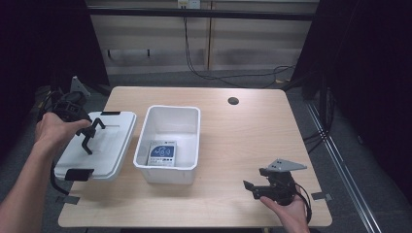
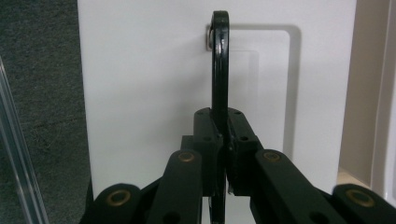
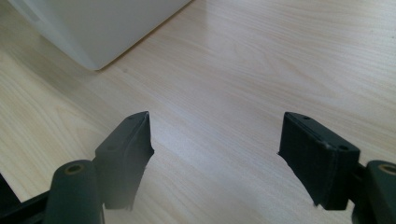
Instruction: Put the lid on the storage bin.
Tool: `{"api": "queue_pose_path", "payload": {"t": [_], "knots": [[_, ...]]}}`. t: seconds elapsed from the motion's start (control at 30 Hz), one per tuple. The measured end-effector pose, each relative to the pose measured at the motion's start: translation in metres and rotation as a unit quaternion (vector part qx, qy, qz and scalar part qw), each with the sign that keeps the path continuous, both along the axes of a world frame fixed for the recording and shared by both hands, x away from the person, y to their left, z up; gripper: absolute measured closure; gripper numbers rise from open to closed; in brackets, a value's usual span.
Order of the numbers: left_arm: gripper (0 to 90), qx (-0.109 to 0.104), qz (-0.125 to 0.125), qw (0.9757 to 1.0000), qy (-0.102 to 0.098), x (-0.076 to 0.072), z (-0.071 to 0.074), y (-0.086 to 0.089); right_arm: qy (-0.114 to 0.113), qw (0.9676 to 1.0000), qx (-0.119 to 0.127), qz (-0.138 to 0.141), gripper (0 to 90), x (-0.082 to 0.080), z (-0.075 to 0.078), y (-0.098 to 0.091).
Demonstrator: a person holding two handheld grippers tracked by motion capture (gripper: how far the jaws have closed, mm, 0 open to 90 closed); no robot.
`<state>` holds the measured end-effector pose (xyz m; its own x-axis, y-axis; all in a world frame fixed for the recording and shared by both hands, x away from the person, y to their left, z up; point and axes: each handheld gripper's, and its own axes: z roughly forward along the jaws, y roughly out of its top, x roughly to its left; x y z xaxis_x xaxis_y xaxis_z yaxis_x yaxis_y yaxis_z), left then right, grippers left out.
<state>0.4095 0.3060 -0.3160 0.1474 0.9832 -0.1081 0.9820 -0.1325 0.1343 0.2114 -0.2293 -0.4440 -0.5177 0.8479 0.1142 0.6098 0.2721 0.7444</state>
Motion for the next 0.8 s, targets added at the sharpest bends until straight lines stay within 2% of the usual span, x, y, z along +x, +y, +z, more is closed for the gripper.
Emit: {"api": "queue_pose_path", "payload": {"t": [0.3, 0.5, 0.6, 0.8], "knots": [[85.0, 0.000, 0.000, 1.0000, -0.008, -0.002, 0.017, 0.001, 0.000, 1.0000, 0.001, 0.000, 24.6, 0.000, 0.000, 0.000], [85.0, 0.003, -0.015, 0.9999, -0.007, -0.003, 0.021, -0.001, 0.000, 1.0000, 0.002, 0.000, 24.5, 0.000, 0.000, 0.000], [85.0, -0.005, -0.018, 0.9998, -0.005, -0.003, 0.024, -0.003, 0.000, 1.0000, 0.002, 0.000, 24.5, 0.000, 0.000, 0.000], [85.0, -0.008, -0.026, 0.9996, -0.012, -0.003, 0.032, -0.008, 0.000, 1.0000, 0.002, 0.001, 24.5, 0.000, 0.000, 0.000]]}}
